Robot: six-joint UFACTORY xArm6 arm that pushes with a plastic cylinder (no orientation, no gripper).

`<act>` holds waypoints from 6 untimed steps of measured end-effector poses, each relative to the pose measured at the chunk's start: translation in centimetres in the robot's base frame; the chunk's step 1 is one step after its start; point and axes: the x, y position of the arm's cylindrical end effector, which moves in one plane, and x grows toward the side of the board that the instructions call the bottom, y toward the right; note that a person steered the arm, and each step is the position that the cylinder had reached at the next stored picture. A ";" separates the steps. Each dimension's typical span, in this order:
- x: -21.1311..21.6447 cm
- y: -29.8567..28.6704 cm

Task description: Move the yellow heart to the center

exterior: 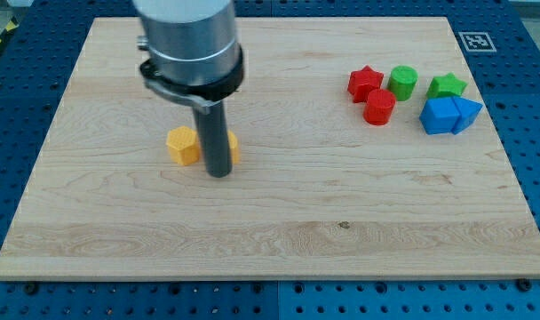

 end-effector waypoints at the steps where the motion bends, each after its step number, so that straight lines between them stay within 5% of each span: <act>1: -0.6 0.3; 6: -7.7 -1.6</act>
